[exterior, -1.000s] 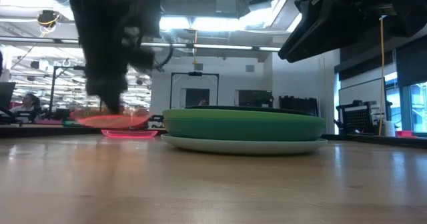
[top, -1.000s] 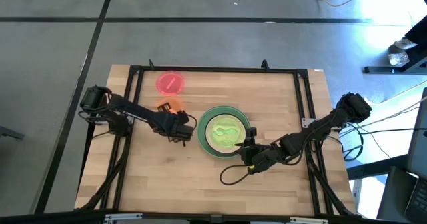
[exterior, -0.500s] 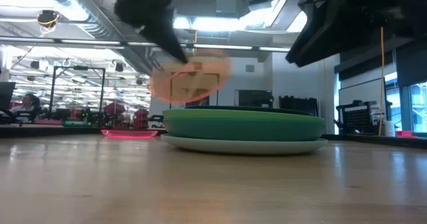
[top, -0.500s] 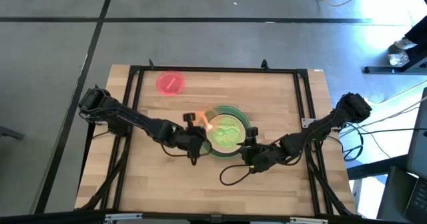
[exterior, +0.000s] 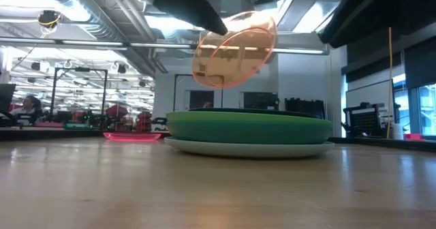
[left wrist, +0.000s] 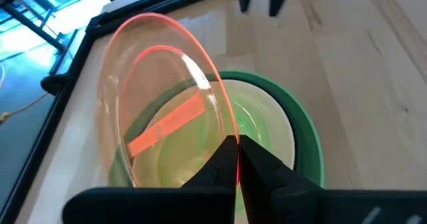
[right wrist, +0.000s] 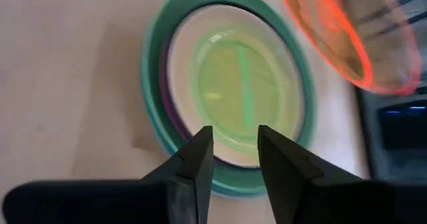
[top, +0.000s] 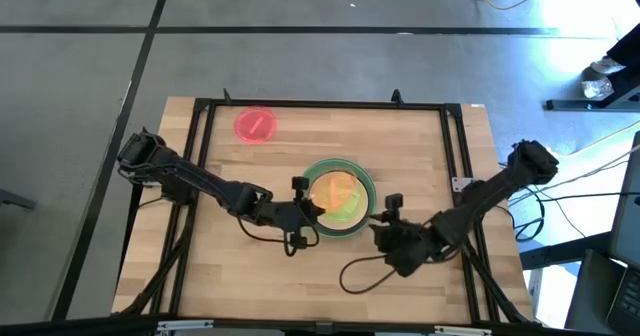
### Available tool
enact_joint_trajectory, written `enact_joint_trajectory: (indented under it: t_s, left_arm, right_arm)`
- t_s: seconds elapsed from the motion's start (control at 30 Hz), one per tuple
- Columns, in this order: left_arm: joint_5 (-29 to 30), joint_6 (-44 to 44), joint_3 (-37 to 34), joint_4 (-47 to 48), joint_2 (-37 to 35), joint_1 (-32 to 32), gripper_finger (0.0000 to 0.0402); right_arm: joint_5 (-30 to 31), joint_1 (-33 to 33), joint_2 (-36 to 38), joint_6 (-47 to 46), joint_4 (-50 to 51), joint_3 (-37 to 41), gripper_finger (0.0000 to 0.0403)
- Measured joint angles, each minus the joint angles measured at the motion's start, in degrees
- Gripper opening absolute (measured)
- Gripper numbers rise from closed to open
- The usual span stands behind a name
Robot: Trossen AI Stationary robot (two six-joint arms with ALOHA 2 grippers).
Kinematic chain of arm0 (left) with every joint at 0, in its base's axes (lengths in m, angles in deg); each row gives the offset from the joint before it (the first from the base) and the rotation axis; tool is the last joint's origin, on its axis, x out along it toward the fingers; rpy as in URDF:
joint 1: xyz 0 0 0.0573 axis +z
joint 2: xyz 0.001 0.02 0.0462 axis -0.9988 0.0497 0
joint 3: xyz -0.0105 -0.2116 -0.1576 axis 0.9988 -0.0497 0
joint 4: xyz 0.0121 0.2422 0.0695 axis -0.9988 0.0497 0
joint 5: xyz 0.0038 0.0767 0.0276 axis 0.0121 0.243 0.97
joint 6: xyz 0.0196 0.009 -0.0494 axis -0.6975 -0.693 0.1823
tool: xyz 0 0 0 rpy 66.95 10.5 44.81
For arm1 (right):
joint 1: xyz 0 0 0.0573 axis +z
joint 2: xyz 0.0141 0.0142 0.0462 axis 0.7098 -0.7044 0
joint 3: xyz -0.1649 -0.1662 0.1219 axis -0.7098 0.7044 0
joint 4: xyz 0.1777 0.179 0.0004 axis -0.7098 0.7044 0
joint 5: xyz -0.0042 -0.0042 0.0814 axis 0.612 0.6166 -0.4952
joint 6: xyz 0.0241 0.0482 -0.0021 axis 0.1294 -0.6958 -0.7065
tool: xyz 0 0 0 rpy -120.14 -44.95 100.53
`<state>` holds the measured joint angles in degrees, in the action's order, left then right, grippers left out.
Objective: Stack plastic plates
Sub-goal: Stack the transparent orange plate on top of the transparent green plate
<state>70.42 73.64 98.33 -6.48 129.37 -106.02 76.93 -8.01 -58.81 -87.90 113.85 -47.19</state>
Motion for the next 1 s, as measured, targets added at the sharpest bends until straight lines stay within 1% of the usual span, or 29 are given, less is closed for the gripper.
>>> enact_joint_trajectory:
  t_s: [0.17, 0.33, 0.6, 0.83, 0.9, 1.0]
  left_arm:
    - [-0.34, -0.73, -0.17, -2.10, 1.86, 0.24, 0.0002]
    - [-3.03, -3.98, -0.20, -6.85, 6.29, 0.54, 0.0002]
    - [-2.95, -4.06, -0.22, -6.87, 10.10, 1.50, 0.0002]
    - [-5.01, -3.33, -0.22, -5.87, 10.19, 2.54, 0.0004]
    - [-5.01, -3.32, -0.22, -5.93, 10.19, 2.54, 0.0013]
    - [-5.05, -3.32, -0.22, -5.51, 10.19, 2.47, 0.0038]
  right_arm:
    - [7.65, 3.22, 0.01, -3.56, 5.56, -1.10, 0.0111]
    - [11.75, 4.91, 0.02, -5.08, 6.97, -1.34, 0.0111]
    - [11.83, 4.82, 0.02, -5.74, 7.06, -1.32, 0.0111]
    - [11.81, 4.82, 0.01, -5.88, 6.75, -1.29, 0.0111]
    - [11.80, 4.77, 0.00, -5.89, 6.71, -1.29, 0.0111]
    - [11.80, 4.77, 0.00, -5.89, 6.71, -1.27, 0.0111]
